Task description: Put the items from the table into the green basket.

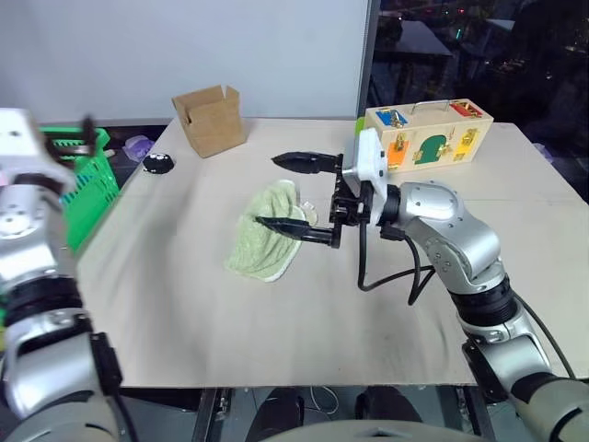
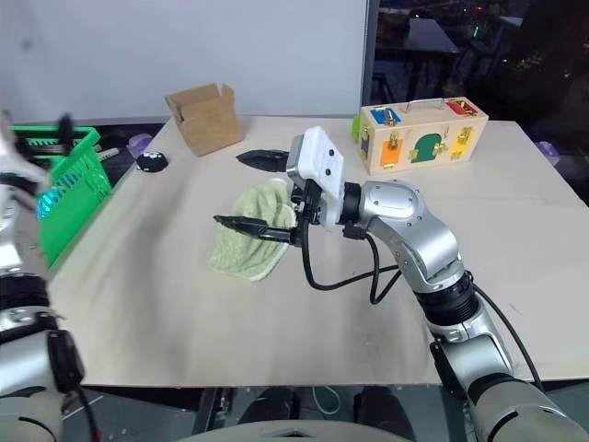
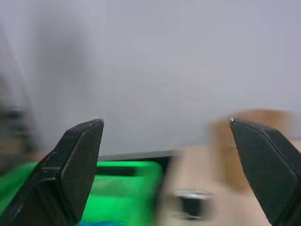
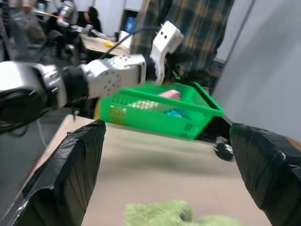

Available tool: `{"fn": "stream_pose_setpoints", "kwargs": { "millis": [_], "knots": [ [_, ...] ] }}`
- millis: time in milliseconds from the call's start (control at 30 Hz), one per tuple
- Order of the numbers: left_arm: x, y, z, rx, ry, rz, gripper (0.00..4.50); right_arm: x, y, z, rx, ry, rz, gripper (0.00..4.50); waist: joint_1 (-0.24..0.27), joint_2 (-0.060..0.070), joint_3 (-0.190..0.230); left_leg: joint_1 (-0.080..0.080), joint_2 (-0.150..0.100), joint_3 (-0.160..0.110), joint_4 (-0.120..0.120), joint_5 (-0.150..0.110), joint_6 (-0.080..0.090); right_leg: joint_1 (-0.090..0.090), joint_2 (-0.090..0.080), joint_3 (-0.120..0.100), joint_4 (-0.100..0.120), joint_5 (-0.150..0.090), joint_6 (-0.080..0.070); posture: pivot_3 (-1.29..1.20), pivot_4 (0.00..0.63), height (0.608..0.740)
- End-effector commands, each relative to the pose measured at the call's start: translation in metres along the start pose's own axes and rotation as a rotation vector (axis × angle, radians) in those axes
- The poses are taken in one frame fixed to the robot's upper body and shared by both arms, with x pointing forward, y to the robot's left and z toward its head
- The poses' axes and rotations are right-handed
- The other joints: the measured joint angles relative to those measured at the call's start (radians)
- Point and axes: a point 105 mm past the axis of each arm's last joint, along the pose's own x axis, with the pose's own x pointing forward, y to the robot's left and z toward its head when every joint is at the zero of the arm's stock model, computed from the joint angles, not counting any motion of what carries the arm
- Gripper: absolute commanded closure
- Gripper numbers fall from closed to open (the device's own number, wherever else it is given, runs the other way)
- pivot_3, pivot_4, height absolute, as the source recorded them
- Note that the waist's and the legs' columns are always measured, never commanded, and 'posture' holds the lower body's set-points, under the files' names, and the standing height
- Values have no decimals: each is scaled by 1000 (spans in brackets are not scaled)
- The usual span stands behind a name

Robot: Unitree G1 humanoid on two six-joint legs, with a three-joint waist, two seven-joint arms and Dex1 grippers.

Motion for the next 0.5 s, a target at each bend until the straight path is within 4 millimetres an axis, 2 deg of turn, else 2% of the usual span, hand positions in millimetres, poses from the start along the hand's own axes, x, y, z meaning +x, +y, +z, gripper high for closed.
{"fn": "stream_pose_setpoints", "kwargs": {
  "millis": [33, 133, 200, 267, 300, 367, 500],
  "knots": [
    [1, -45, 23, -73, -71, -165, 33, -19, -18, 0, -33, 27, -142, 0, -6, 0, 0, 0, 1, 0, 0, 0, 0, 0, 0, 0, 0, 0, 0, -19, 0, 740],
    [-11, -102, 29, -214, -73, -359, 33, -46, -32, -15, -28, 105, -295, 0, -17, 0, 0, -1, 1, 0, 0, 0, 0, -1, 0, 0, -1, 0, 0, -34, 0, 740],
    [-22, -128, 34, -276, -68, -454, 33, -61, -37, -20, -17, 140, -361, 0, -19, 0, 0, -2, -1, 0, 0, 0, 0, -1, -2, 1, -1, 0, 0, -34, 0, 740],
    [-51, -172, 28, -334, 18, -644, 33, -96, -38, -35, -15, 248, -475, 0, -26, 1, 0, -2, -1, 0, 0, 0, 0, -1, -2, 1, -1, 0, 0, -63, 0, 740],
    [-65, -186, 25, -356, 61, -711, 33, -111, -37, -41, -15, 297, -512, 0, -27, 2, -1, -2, -1, 1, 0, -1, 1, -1, -2, 1, -1, 0, 0, -75, 0, 740],
    [-86, -198, 18, -344, 119, -805, 33, -131, -31, -47, -8, 359, -550, 0, -28, 6, 0, -1, -1, 3, 1, -2, 4, 0, -3, 4, -2, 0, 0, -75, 0, 740],
    [-120, -198, 5, -360, 234, -890, 33, -174, -21, -56, 30, 469, -652, 0, -50, 11, 3, 2, 3, 9, 1, -3, 5, 0, 2, 9, -1, -1, 0, -84, 0, 740]
  ]
}}
